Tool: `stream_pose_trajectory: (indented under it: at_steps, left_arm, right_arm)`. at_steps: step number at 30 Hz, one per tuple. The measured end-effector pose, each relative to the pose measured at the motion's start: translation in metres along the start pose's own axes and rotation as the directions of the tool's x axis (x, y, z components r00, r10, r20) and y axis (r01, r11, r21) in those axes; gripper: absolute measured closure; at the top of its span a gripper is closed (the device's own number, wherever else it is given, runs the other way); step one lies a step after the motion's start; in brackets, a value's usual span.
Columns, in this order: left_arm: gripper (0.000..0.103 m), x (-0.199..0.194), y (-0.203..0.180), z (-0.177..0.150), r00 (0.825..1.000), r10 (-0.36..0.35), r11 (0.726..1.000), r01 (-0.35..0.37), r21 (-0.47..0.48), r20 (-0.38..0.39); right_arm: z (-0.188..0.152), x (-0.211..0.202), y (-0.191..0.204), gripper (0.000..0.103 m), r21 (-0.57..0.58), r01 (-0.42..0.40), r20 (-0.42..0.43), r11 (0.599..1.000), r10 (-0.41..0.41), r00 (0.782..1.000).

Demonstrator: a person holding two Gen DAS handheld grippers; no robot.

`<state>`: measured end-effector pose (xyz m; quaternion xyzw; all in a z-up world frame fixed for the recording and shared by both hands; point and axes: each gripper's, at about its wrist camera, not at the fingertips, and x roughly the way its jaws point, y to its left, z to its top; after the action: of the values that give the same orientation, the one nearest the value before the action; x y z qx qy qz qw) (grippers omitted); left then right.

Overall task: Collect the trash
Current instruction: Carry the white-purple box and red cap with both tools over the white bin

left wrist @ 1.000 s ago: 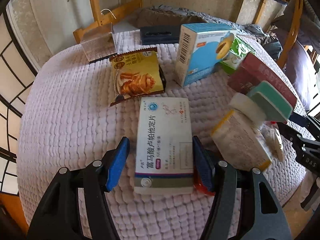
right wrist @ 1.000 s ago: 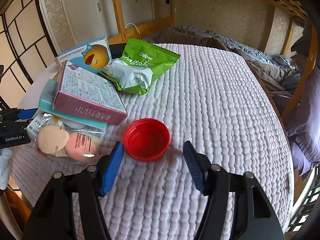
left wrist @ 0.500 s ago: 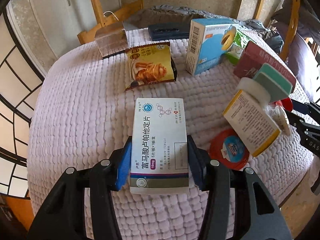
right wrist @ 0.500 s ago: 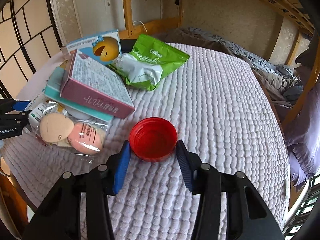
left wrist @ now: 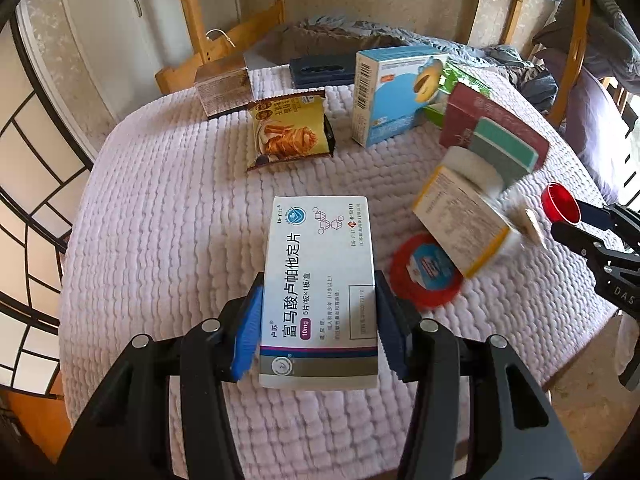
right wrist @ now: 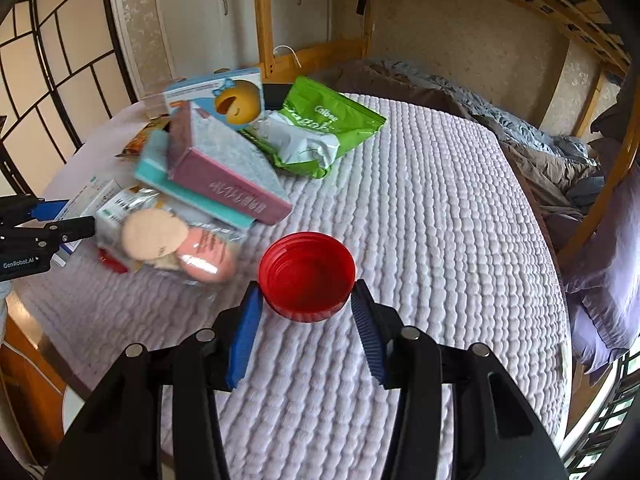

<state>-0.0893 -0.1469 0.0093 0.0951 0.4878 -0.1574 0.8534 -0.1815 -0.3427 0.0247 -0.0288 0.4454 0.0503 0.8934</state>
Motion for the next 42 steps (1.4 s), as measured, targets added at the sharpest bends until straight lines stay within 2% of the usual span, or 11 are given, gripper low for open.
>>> stream_pose_trajectory:
  at_steps: [17, 29, 42]
  left_arm:
    - [0.050, -0.029, -0.009, -0.037, 0.999, -0.045, 0.999, 0.045, -0.009, -0.010]
    - [0.050, -0.050, -0.022, -0.057, 0.998, -0.065, 0.997, 0.065, 0.042, 0.002]
    - [0.050, -0.063, -0.038, -0.083, 0.995, -0.092, 0.989, 0.094, 0.112, -0.024]
  right_arm:
    - [-0.021, -0.039, 0.029, 0.057, -0.062, -0.045, -0.011, 0.997, 0.045, 0.999]
    - [-0.037, -0.062, 0.051, 0.057, -0.090, -0.098, -0.011, 0.991, 0.097, 0.995]
    - [-0.059, -0.078, 0.068, 0.057, -0.125, -0.126, -0.039, 0.984, 0.122, 0.992]
